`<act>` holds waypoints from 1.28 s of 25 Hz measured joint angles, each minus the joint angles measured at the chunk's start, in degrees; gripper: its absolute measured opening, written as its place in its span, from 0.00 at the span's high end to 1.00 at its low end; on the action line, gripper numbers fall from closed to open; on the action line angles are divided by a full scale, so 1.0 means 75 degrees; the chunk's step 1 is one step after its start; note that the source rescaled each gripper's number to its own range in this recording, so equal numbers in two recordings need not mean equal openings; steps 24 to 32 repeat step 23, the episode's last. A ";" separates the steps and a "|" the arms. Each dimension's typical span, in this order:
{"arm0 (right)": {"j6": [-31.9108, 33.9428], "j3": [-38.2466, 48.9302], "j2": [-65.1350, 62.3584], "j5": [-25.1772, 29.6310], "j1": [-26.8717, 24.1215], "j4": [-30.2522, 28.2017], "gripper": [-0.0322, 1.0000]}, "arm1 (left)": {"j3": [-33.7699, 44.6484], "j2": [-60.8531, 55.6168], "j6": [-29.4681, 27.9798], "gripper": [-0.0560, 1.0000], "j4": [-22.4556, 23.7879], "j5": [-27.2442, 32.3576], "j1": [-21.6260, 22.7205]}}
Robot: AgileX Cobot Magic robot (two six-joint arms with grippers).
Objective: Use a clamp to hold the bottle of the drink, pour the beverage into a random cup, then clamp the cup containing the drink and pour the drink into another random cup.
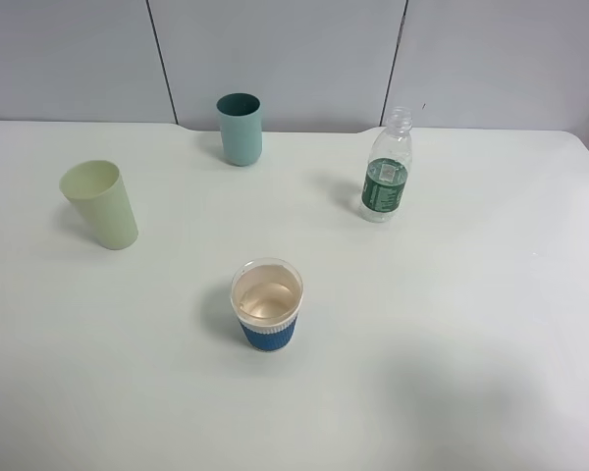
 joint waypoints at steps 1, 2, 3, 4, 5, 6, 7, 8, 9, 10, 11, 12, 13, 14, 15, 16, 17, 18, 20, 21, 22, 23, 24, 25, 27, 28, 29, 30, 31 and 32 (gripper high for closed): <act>0.0000 0.0000 0.0000 0.0000 0.0000 0.0000 0.03 | 0.0000 0.0000 0.0000 0.00 0.0000 0.0000 0.0000; 0.0000 0.0000 0.0000 0.0000 0.0000 0.0000 0.03 | 0.0000 0.0000 0.0000 0.00 0.0000 0.0000 0.0000; 0.0000 0.0000 0.0000 0.0000 0.0000 0.0000 0.03 | 0.0000 0.0000 0.0000 0.00 0.0000 0.0000 0.0000; 0.0000 0.0000 0.0000 0.0000 0.0000 0.0000 0.03 | 0.0000 0.0000 0.0000 0.00 0.0000 0.0000 0.0000; 0.0000 0.0000 0.0000 0.0000 0.0000 0.0000 0.03 | 0.0000 0.0000 0.0000 0.00 0.0000 0.0000 0.0000; 0.0000 0.0000 0.0000 0.0000 0.0000 0.0000 0.03 | 0.0000 0.0000 0.0000 0.00 0.0000 0.0000 0.0000; 0.0000 0.0000 0.0000 0.0000 0.0000 0.0000 0.03 | 0.0000 0.0000 0.0000 0.00 0.0000 0.0000 0.0000; 0.0000 0.0000 0.0000 0.0000 0.0000 0.0000 0.03 | 0.0000 0.0000 0.0000 0.00 0.0000 0.0000 0.0000; 0.0000 0.0000 0.0000 0.0000 0.0000 0.0000 0.03 | 0.0000 0.0000 0.0000 0.00 0.0000 0.0000 0.0000; 0.0000 0.0000 0.0000 0.0000 0.0000 0.0000 0.03 | 0.0000 0.0000 0.0000 0.00 0.0000 0.0000 0.0000; 0.0007 0.0000 0.0000 0.0000 0.0000 0.0000 0.03 | 0.0000 0.0000 0.0000 0.00 0.0000 0.0000 0.0000; 0.0003 0.0000 0.0000 0.0000 0.0000 0.0000 0.03 | 0.0000 0.0000 0.0000 0.00 0.0000 0.0000 0.0000; 0.0003 0.0000 0.0000 0.0000 0.0000 0.0000 0.03 | 0.0000 0.0000 0.0000 0.00 0.0000 0.0000 0.0000; 0.0003 0.0000 0.0000 0.0000 0.0000 0.0000 0.03 | 0.0000 0.0000 0.0000 0.00 0.0000 0.0000 0.0000; 0.0003 0.0000 0.0000 0.0000 0.0000 0.0000 0.03 | 0.0000 0.0000 0.0000 0.00 0.0000 0.0000 0.0000; 0.0003 0.0000 0.0000 0.0000 0.0000 0.0000 0.03 | 0.0000 0.0000 0.0000 0.00 0.0000 0.0000 0.0000; 0.0003 0.0000 0.0000 0.0000 0.0000 0.0000 0.03 | 0.0000 0.0000 0.0000 0.00 0.0000 0.0000 0.0000; 0.0003 0.0000 0.0000 0.0000 0.0000 0.0000 0.03 | 0.0000 0.0000 0.0000 0.00 0.0000 0.0000 0.0000; 0.0003 0.0000 0.0000 0.0000 0.0000 0.0000 0.03 | 0.0000 0.0000 0.0000 0.00 0.0000 0.0000 0.0000; 0.0003 0.0000 0.0000 0.0000 0.0000 0.0000 0.03 | 0.0000 0.0000 0.0000 0.00 0.0000 0.0000 0.0000; 0.0003 0.0000 0.0000 0.0000 0.0000 0.0000 0.03 | 0.0000 0.0000 0.0000 0.00 0.0000 0.0000 0.0000; 0.0003 0.0000 0.0000 0.0000 0.0000 0.0000 0.03 | 0.0000 0.0000 0.0000 0.00 0.0000 0.0000 0.0000; 0.0003 0.0000 0.0000 0.0000 0.0000 0.0000 0.03 | 0.0000 0.0000 0.0000 0.00 0.0000 0.0000 0.0000; 0.0003 0.0000 0.0000 0.0000 0.0000 0.0000 0.03 | 0.0000 0.0000 0.0000 0.00 0.0000 0.0000 0.0000; 0.0003 0.0000 0.0000 0.0000 0.0000 0.0000 0.03 | 0.0000 0.0000 0.0000 0.00 0.0000 0.0000 0.0000; 0.0003 0.0000 0.0000 0.0000 0.0000 0.0000 0.03 | 0.0000 0.0000 0.0000 0.00 0.0000 0.0000 0.0000; 0.0003 0.0000 0.0000 0.0000 0.0000 0.0000 0.03 | 0.0000 0.0000 0.0000 0.00 0.0000 0.0000 0.0000; 0.0003 0.0000 0.0000 0.0000 0.0000 0.0000 0.03 | 0.0000 0.0000 0.0000 0.00 0.0000 0.0000 0.0000; 0.0003 0.0000 0.0000 0.0000 0.0000 0.0000 0.03 | 0.0000 0.0000 0.0000 0.00 0.0000 0.0000 0.0000; 0.0003 0.0000 0.0000 0.0000 0.0000 0.0000 0.03 | 0.0000 0.0000 0.0000 0.00 0.0000 0.0000 0.0000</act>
